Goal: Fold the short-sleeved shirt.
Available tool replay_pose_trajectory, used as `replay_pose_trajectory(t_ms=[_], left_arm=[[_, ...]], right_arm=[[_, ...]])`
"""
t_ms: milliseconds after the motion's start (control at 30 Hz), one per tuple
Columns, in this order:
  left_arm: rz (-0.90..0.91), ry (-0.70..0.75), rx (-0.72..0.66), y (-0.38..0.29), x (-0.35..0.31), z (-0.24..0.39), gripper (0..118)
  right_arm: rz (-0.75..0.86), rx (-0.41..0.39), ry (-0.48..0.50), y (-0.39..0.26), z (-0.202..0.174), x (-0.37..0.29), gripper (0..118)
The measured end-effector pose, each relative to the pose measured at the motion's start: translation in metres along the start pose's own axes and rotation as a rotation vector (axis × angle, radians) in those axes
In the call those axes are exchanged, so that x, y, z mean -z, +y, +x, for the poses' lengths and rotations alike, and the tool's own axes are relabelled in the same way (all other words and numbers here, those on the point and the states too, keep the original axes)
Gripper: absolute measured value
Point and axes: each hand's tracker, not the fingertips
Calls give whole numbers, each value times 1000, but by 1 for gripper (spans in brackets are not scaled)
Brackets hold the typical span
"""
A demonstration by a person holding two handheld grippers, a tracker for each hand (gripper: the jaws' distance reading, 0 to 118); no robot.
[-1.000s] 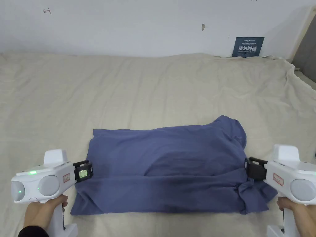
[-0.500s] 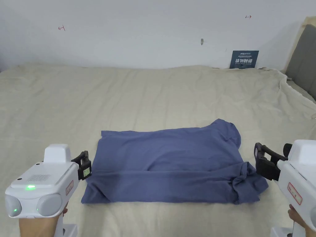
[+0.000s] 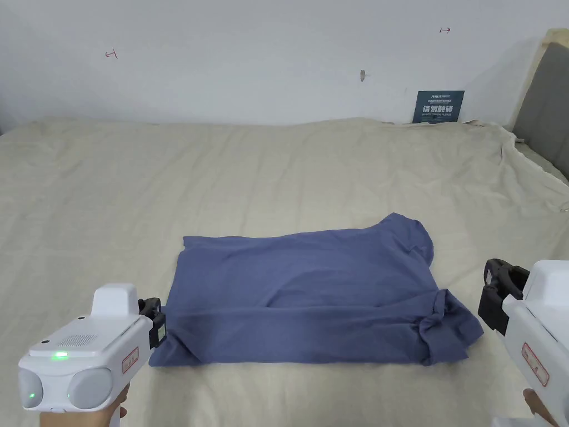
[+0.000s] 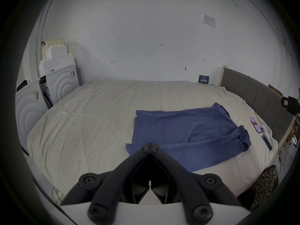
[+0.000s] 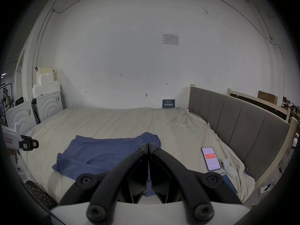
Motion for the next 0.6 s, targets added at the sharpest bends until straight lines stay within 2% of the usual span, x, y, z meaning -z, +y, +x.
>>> replay_pose_trajectory(t_ms=[267,300,333,367,433,467,500,600], left_arm=[[-271,33,2,-17,73,-18,0],[-304,39,-1,-20,82,-19,4],[-346,44,-13,-20,82,-15,10],[-373,40,-24,-22,90,-16,24],[-422,63,-73,-28,106,-22,65],[-450,80,-100,-31,114,-26,82],[-464,87,-118,-33,120,-29,87],[-469,86,-122,-43,135,-37,87]], right_arm=[[-54,1,13,-13,1,24,0],[-63,1,13,-15,1,27,0],[-73,-2,13,-17,1,31,0],[-82,-6,15,-19,1,34,0],[-97,-7,16,-23,1,41,0],[-105,-6,17,-24,2,44,0],[-109,-4,17,-26,2,47,0],[-121,-5,20,-29,3,55,0]])
